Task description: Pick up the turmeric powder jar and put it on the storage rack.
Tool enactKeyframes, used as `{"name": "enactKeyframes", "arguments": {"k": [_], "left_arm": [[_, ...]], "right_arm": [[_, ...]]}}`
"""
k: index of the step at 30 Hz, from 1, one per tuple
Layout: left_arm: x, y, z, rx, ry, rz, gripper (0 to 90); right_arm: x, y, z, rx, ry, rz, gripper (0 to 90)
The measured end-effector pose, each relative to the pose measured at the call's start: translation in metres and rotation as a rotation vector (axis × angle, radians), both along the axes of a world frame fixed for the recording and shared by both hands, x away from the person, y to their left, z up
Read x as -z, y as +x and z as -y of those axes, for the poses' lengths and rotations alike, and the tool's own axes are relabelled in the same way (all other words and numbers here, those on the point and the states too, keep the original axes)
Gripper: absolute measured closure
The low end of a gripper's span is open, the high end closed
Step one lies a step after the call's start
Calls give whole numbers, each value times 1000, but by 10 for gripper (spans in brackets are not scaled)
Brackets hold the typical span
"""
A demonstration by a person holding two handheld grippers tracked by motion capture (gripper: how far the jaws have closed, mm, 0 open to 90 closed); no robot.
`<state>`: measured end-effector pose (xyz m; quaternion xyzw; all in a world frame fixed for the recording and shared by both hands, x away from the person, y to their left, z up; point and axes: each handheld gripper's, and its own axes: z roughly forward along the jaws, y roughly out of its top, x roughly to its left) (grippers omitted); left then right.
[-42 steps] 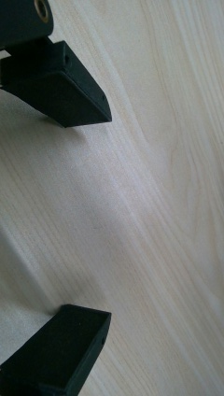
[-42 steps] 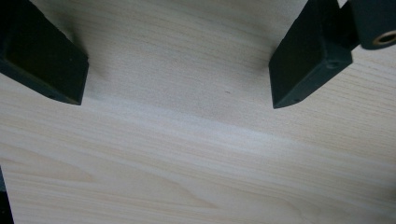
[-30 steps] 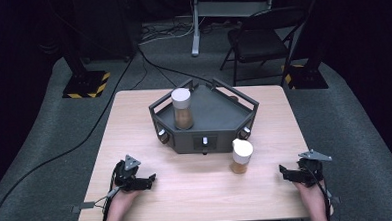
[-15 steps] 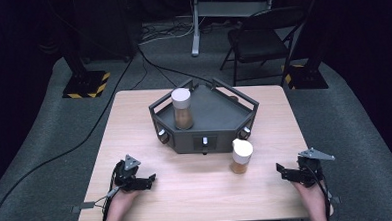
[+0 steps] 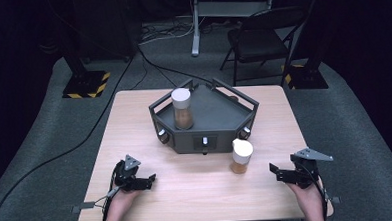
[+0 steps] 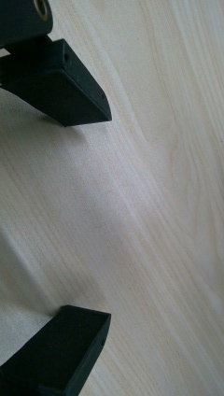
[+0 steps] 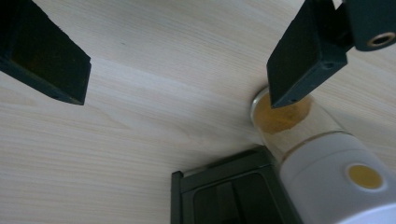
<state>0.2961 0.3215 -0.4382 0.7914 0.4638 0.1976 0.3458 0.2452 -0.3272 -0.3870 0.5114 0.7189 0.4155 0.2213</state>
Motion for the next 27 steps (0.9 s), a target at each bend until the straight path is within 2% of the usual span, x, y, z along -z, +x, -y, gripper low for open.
{"name": "enactKeyframes", "arguments": {"k": [6,11,27], "left_arm": [[0,0,0,0,0,0,47],[0,0,0,0,0,0,47],[0,0,0,1,1,2,46]], "right_arm": [[-2,-1,-8,-33,6,19,51],[-1,2,-12,-52,20,15,48],[-4,13,-33,-112,5,28,47]]}}
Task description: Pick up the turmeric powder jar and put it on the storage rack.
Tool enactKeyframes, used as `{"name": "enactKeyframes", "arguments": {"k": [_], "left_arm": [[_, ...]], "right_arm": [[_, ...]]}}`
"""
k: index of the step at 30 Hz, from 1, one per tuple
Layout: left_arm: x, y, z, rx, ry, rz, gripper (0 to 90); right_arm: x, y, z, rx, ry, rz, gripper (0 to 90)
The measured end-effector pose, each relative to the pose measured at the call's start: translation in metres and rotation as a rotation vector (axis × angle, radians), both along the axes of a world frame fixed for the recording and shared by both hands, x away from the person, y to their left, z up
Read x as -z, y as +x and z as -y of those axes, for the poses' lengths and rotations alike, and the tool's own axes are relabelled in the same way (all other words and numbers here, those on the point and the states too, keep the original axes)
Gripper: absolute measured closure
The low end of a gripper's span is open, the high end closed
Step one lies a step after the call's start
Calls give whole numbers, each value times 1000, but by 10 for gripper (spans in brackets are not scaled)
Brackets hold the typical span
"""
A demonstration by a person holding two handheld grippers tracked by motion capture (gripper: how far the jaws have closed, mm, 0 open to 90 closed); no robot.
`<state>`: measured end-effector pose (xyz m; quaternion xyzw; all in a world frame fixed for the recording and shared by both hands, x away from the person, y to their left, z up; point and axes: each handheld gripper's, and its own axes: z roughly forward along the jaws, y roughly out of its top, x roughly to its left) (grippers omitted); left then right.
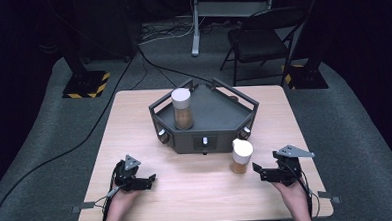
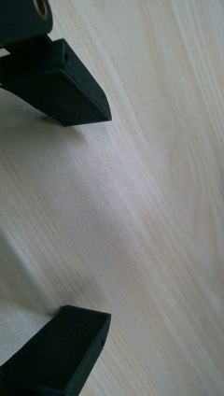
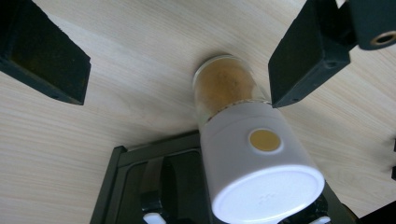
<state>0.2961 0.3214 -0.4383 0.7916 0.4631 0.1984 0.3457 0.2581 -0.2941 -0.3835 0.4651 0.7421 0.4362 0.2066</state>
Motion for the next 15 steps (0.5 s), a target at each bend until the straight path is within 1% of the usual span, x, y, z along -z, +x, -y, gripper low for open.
{"name": "enactKeyframes", "arguments": {"k": [7,15], "left_arm": [[0,1,0,3,1,-2,38],[0,2,0,8,2,-5,25]], "right_arm": [[2,6,-8,-20,-2,-5,47],[2,11,-17,-43,1,5,47]]}}
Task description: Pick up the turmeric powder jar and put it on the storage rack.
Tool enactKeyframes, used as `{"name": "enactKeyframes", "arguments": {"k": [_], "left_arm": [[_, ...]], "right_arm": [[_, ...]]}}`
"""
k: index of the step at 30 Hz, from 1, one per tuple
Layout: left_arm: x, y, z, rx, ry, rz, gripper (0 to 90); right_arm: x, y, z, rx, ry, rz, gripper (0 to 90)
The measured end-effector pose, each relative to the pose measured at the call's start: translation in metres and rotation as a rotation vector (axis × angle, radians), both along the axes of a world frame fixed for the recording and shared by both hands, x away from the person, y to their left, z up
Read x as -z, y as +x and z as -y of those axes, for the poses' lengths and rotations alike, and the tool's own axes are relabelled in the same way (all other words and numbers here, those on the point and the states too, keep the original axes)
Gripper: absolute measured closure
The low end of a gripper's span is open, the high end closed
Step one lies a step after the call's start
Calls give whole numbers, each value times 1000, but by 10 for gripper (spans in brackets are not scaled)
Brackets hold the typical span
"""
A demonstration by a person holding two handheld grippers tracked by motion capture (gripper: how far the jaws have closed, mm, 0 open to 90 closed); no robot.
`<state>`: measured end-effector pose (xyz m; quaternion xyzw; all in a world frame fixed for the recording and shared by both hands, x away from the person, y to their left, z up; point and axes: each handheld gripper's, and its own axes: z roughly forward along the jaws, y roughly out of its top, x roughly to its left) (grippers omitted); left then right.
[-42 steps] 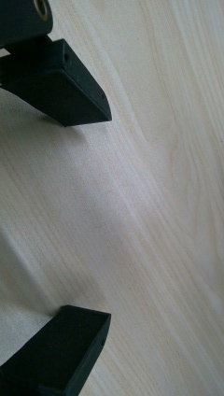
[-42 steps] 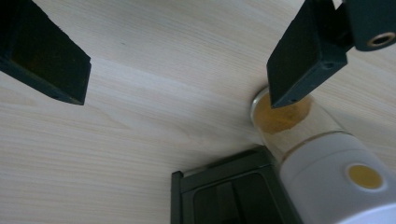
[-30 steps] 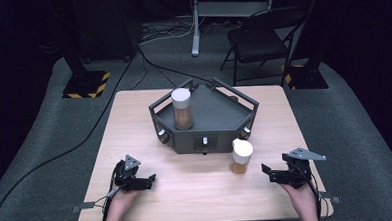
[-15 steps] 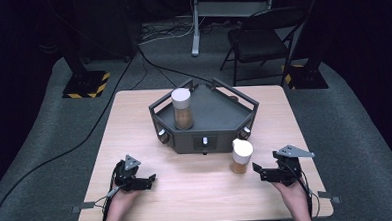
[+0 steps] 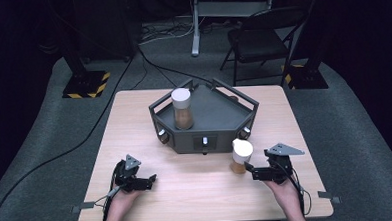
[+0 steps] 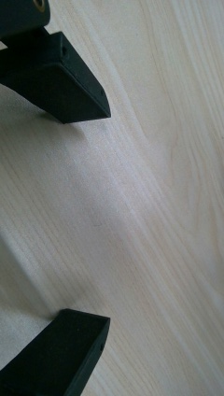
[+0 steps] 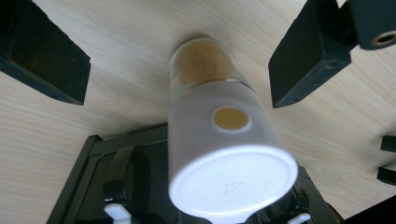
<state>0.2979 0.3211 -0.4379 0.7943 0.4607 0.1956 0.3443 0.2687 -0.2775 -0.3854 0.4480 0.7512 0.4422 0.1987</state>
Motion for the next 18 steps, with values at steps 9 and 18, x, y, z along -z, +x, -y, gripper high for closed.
{"name": "enactKeyframes", "arguments": {"k": [9,18], "left_arm": [[0,0,0,0,0,0,25],[0,0,0,0,0,0,25]], "right_arm": [[-2,6,-10,-26,-1,5,48],[-3,15,-20,-44,-13,10,52]]}}
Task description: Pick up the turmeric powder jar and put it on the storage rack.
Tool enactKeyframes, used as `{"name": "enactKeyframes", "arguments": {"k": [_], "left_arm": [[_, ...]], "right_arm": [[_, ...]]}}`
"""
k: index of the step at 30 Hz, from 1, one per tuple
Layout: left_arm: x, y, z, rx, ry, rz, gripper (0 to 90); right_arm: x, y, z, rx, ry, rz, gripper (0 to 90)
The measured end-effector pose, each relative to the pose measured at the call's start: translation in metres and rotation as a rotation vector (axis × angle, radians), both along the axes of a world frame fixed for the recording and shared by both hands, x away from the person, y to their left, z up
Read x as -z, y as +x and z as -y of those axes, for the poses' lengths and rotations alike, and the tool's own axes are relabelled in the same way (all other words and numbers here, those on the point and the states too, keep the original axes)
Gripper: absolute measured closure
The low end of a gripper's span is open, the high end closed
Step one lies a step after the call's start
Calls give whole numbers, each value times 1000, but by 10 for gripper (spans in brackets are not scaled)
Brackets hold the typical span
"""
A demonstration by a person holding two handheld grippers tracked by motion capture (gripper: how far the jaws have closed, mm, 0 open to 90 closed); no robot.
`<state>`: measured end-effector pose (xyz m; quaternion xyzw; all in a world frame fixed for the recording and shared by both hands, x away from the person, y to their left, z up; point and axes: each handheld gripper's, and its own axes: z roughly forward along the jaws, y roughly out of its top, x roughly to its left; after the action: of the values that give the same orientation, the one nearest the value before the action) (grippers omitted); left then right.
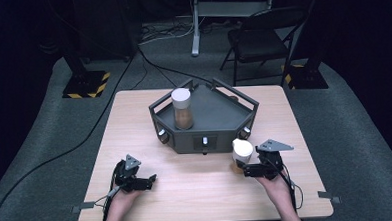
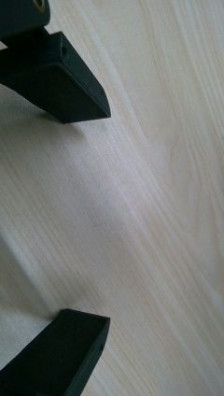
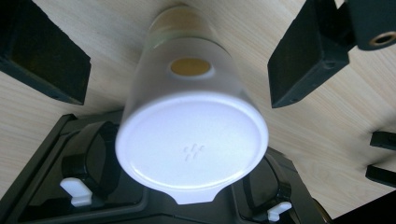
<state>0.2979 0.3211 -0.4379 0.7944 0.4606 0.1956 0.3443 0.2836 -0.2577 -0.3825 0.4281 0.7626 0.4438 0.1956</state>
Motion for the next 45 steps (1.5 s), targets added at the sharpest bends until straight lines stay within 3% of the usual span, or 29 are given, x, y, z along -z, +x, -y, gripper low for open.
{"name": "enactKeyframes", "arguments": {"k": [13,20,32,45], "left_arm": [[0,0,0,1,0,0,25],[0,0,0,1,0,0,24],[0,0,0,2,0,-1,24],[0,0,0,2,0,-1,24]], "right_arm": [[5,9,-12,10,-15,17,124],[6,14,-18,-26,-48,29,283],[-3,16,-22,-17,-66,9,292],[-26,12,-16,-22,-51,47,293]]}}
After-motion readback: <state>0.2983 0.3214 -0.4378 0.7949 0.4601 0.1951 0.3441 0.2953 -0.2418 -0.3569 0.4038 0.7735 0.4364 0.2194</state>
